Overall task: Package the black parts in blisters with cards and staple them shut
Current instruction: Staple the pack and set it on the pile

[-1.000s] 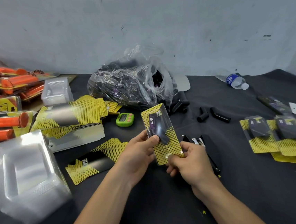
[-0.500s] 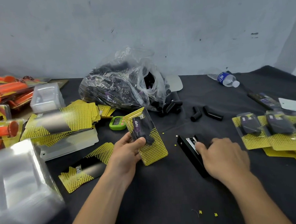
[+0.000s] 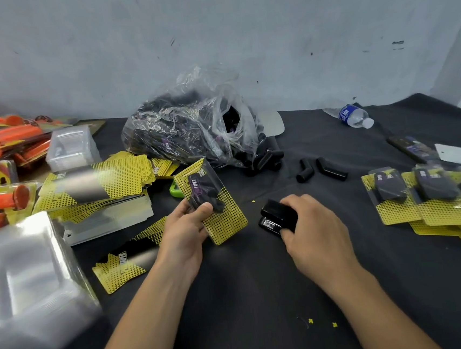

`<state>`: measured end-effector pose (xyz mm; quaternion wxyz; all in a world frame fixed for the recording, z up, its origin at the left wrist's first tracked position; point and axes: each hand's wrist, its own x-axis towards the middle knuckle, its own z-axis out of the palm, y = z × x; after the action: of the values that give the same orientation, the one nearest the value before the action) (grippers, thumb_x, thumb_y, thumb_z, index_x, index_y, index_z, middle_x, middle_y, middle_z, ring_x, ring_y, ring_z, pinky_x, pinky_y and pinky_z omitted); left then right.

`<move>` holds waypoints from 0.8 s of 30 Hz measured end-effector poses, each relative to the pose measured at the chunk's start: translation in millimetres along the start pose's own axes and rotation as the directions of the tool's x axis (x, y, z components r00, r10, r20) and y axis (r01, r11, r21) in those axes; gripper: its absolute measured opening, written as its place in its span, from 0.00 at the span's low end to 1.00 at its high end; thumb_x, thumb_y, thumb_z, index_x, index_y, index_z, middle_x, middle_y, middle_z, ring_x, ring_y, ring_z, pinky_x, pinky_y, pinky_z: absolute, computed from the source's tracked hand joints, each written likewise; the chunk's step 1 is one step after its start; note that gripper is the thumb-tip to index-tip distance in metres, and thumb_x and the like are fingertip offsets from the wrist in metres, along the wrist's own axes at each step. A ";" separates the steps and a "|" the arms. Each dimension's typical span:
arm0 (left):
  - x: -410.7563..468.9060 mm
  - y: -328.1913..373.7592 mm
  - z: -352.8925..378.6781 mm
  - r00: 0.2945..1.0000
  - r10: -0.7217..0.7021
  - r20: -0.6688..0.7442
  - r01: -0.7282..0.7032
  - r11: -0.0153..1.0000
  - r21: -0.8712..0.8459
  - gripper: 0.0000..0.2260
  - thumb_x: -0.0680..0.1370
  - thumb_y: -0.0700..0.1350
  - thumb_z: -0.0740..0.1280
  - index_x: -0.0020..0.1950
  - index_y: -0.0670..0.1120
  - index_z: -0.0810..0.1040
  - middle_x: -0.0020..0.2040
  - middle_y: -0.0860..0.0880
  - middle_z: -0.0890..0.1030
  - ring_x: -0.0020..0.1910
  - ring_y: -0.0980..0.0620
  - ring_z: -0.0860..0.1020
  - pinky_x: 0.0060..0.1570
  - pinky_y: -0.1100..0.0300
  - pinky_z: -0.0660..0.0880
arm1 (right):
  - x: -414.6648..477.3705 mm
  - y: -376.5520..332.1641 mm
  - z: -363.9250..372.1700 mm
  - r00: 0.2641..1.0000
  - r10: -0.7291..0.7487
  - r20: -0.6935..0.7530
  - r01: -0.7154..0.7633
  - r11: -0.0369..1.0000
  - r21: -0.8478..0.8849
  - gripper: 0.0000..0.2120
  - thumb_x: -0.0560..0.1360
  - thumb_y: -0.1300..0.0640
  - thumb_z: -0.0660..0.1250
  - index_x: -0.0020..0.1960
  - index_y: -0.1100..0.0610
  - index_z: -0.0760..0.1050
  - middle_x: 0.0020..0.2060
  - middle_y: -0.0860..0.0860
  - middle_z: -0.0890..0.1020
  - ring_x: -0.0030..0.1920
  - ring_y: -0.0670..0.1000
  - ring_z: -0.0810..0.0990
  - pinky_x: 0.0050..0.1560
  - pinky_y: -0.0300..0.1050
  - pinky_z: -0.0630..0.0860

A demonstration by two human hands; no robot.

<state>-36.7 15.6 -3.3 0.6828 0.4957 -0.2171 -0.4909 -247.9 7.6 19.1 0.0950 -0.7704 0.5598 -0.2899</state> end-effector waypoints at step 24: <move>0.2 7.4 -3.0 0.995 -0.094 0.045 0.103 0.953 -0.286 0.14 0.83 0.35 0.64 0.67 0.43 0.78 0.63 0.42 0.84 0.61 0.46 0.82 0.65 0.46 0.77 | 0.3 4.1 -10.2 0.861 -0.006 0.508 -0.047 0.995 0.092 0.32 0.52 0.42 0.73 0.57 0.38 0.74 0.48 0.37 0.81 0.48 0.40 0.80 0.47 0.42 0.80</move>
<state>-30.9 17.0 2.0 0.7190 0.3936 -0.1291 -0.5581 -256.8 7.6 25.6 0.2808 -0.8076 0.5081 -0.1039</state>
